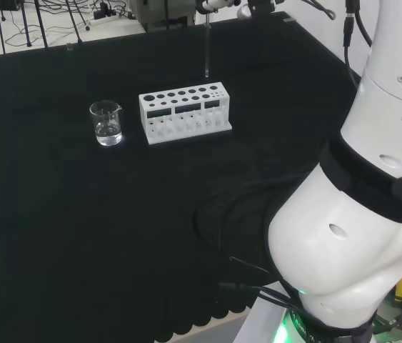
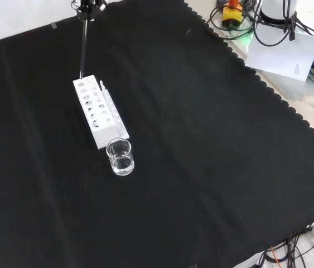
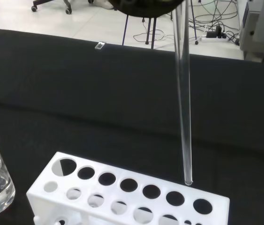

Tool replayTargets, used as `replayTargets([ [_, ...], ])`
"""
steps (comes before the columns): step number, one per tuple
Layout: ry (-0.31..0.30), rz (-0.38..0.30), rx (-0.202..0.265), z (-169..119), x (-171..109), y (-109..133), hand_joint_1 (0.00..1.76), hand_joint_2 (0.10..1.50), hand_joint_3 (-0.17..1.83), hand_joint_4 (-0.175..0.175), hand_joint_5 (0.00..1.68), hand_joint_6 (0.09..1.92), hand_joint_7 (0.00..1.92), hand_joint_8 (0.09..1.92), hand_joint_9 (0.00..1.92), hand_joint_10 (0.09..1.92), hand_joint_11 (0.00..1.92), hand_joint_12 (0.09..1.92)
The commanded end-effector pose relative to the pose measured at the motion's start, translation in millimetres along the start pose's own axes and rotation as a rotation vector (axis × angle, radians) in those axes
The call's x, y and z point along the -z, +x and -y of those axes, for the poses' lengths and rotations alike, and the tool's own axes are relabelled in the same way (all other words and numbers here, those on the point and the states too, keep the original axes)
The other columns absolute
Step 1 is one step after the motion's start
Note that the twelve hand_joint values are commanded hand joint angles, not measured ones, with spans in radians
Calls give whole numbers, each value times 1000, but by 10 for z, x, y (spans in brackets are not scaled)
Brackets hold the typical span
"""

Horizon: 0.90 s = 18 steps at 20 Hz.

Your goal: Put the glass rod back on the white test tube rack.

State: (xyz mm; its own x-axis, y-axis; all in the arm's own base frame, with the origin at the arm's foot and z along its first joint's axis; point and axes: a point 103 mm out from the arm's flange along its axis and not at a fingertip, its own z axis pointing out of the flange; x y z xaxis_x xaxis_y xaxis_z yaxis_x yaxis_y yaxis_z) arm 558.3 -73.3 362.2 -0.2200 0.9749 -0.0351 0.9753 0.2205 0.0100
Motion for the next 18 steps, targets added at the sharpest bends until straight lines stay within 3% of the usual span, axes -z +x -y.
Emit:
replayTargets([
  [1, 17, -1, 13, 249, -23, 130, 1235, 1019, -175, -175, 1484, 143, 1655, 688, 1727, 578, 1819, 266],
  [18, 15, -15, 28, 299, -133, 230, 1235, 1019, -175, -175, 1488, 133, 1657, 686, 1729, 575, 1822, 260],
])
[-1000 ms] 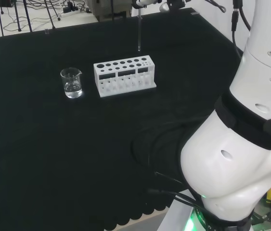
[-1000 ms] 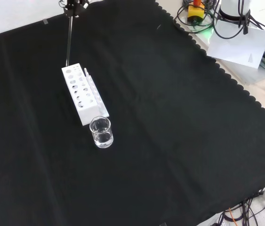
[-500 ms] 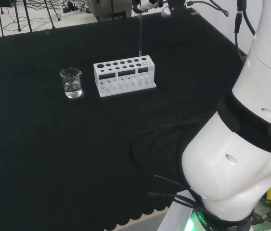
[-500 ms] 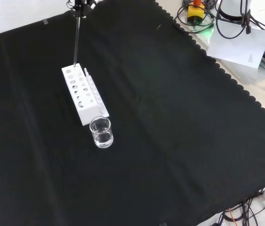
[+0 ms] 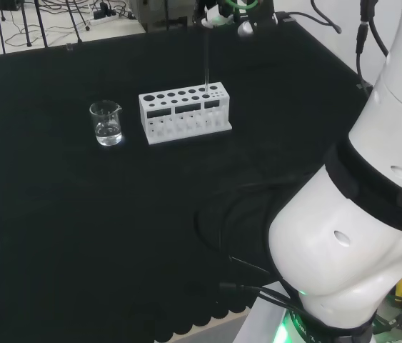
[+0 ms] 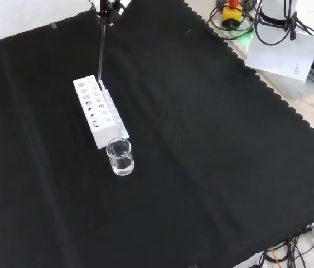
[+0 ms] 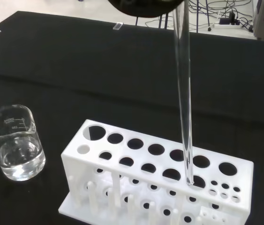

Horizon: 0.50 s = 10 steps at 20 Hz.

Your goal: Put the glass rod back on the white test tube rack.

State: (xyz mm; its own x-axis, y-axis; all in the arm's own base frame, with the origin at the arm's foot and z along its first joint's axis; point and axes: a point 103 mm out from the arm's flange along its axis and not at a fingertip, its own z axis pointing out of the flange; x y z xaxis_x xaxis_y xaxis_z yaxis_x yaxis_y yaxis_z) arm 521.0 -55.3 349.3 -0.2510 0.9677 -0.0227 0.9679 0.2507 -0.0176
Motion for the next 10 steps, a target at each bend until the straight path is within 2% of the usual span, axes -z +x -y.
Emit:
replayTargets([
  [1, -13, -5, -4, -30, -20, -37, 1235, 1019, -175, -175, 1488, 133, 1657, 686, 1729, 575, 1822, 259],
  [10, 8, -14, -9, -144, -86, -108, 1235, 1019, -175, -175, 1490, 128, 1657, 685, 1730, 573, 1823, 256],
])
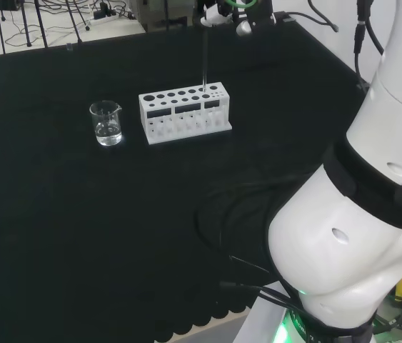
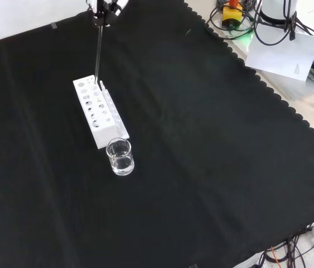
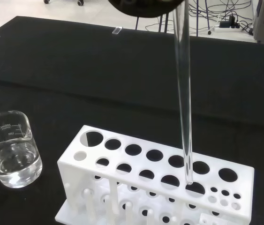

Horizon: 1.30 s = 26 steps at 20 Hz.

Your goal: Put the glass rod back on the white test tube rack.

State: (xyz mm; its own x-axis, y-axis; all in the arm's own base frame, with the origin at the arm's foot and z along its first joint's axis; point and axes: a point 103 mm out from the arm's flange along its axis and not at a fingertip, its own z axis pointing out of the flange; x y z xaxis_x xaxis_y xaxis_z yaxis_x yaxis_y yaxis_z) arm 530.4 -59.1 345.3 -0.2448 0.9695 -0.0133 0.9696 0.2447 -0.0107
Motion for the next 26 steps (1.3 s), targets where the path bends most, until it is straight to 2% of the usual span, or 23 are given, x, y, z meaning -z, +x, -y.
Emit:
replayTargets([
  [1, 11, -2, -3, -73, -56, -59, 1235, 1019, -175, -175, 1491, 128, 1657, 685, 1730, 573, 1823, 256],
  [9, 32, -15, -3, -161, -269, -139, 1235, 1018, -175, -175, 1493, 124, 1658, 684, 1731, 572, 1824, 253],
  [19, 74, -24, 15, -228, -548, -53, 1235, 1018, -175, -175, 1495, 119, 1659, 683, 1731, 570, 1825, 250],
  [26, 97, -32, 4, -261, -708, -157, 1235, 1018, -175, -175, 1496, 115, 1659, 683, 1731, 569, 1826, 248],
])
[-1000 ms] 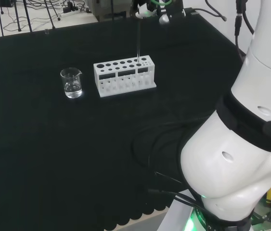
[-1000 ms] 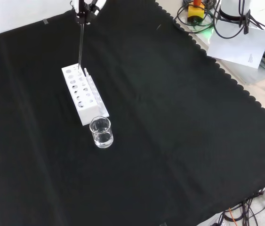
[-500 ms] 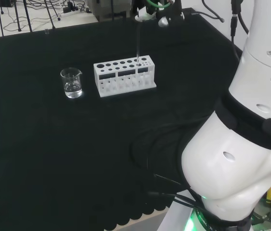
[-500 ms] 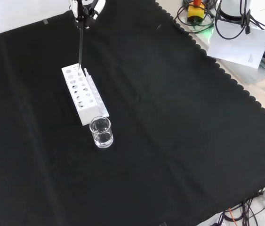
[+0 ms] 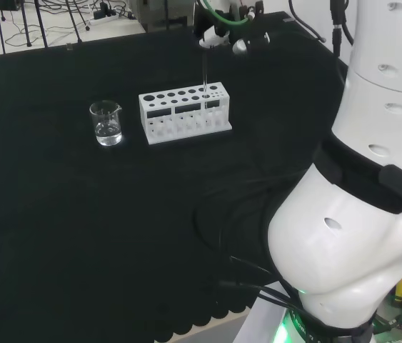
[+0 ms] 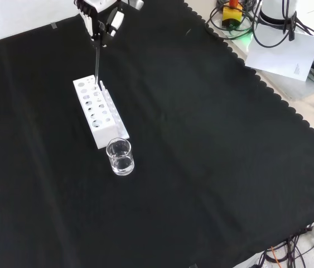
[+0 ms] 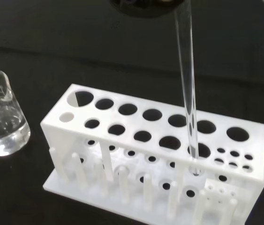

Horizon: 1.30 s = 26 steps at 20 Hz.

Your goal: Put the glass rod back on the white test tube rack.

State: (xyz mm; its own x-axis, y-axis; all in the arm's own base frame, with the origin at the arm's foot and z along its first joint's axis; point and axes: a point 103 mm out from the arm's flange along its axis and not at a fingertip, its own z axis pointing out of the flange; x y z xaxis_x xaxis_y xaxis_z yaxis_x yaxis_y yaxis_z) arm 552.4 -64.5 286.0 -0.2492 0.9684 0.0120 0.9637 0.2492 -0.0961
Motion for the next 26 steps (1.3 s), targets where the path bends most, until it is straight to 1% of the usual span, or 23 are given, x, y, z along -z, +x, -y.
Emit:
replayTargets([
  [1, 14, -9, -2, -72, -121, -72, 1235, 1018, -175, -175, 1497, 115, 1660, 682, 1731, 569, 1826, 247],
  [8, 25, -10, -3, -114, -164, -114, 1235, 1018, -175, -175, 1498, 112, 1660, 681, 1732, 568, 1826, 245],
  [15, 52, -5, -5, -165, -220, -150, 1235, 1018, -175, -175, 1499, 108, 1661, 680, 1732, 567, 1826, 242],
  [20, 77, -7, 0, -221, -277, -126, 1235, 1018, -175, -175, 1501, 106, 1659, 679, 1731, 566, 1826, 241],
  [21, 80, -5, 1, -231, -286, -120, 1261, 1027, -128, -175, 1413, 135, 1504, 753, 1708, 599, 1818, 242],
  [22, 82, -6, 0, -241, -291, -119, 1279, 1027, -54, -175, 1296, 252, 1362, 849, 1689, 626, 1810, 245],
  [23, 83, -4, -1, -251, -293, -121, 1288, 1037, -17, -175, 1199, 373, 1261, 935, 1676, 646, 1804, 251],
  [24, 83, -4, -2, -259, -290, -126, 1291, 1046, 1, -175, 1140, 452, 1202, 989, 1668, 657, 1800, 254],
  [26, 87, -4, -5, -275, -286, -139, 1293, 1054, 12, -175, 1091, 519, 1155, 1034, 1662, 667, 1797, 258],
])
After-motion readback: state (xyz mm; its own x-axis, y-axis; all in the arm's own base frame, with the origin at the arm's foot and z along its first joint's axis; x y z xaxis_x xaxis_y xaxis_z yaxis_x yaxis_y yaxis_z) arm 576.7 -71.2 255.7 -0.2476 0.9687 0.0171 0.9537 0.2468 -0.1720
